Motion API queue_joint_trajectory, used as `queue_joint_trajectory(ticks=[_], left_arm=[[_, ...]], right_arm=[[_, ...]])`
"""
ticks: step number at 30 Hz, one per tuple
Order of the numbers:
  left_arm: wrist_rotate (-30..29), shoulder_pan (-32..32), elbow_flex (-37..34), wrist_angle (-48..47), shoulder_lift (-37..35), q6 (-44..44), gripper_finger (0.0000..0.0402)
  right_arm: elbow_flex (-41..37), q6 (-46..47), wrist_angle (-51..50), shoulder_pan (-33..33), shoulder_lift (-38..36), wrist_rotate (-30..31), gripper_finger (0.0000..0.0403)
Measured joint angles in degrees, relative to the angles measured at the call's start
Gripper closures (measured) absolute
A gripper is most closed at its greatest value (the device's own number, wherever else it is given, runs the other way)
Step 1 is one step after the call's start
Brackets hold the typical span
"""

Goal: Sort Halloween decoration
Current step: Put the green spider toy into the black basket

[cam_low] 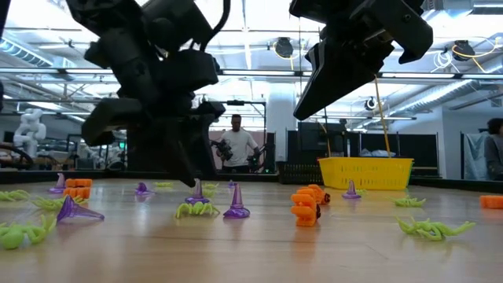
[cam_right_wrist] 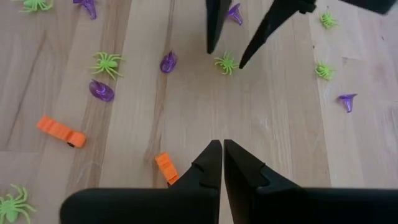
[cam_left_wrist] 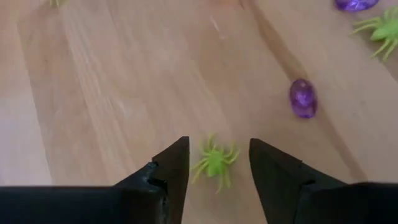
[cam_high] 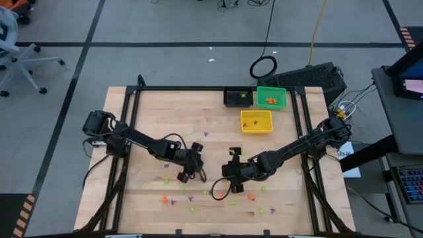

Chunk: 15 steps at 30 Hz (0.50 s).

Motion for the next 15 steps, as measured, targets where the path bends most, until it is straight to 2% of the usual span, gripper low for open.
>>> queue_joint_trajectory(ticks=[5, 15], left_arm=[[5.80, 2.05, 0.00, -0.45, 0.18, 3.39, 0.0265], [3.75, 2.57, 0.04, 0.27, 0.35, 2.49, 0.0256]], right_arm=[[0.01, 0.00, 0.02, 0.01, 0.00, 0.00, 0.0401], [0.00, 0.00, 0.02, -0.01, 0.00, -0.02, 0.0401]])
